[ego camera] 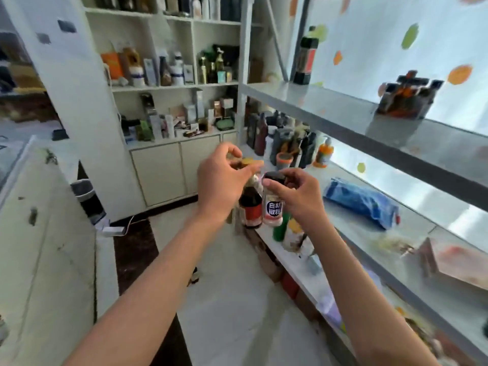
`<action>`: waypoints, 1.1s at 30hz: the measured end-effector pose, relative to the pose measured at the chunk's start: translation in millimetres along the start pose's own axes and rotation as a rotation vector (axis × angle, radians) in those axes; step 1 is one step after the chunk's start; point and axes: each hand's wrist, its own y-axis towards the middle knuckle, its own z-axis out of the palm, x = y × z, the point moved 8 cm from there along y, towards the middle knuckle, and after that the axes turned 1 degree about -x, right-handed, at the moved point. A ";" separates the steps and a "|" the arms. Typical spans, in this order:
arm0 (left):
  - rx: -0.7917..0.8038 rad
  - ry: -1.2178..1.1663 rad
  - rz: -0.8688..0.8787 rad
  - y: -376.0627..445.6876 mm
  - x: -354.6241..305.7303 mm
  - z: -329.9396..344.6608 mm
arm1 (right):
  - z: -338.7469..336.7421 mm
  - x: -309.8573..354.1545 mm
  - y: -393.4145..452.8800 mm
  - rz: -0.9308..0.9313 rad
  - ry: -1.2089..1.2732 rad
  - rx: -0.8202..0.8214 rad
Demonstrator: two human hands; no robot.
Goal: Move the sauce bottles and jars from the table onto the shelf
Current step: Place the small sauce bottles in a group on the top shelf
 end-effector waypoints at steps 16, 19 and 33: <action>0.069 -0.096 0.291 111.1 -153.9 245.6 | -220.9 5.1 147.6 -0.175 -0.251 -0.314; 0.116 -0.157 0.339 138.9 -173.1 293.0 | -253.2 8.5 179.5 -0.176 -0.326 -0.401; 0.377 -0.244 0.467 237.2 -202.8 505.3 | -363.0 -43.2 344.3 0.029 -0.512 -0.562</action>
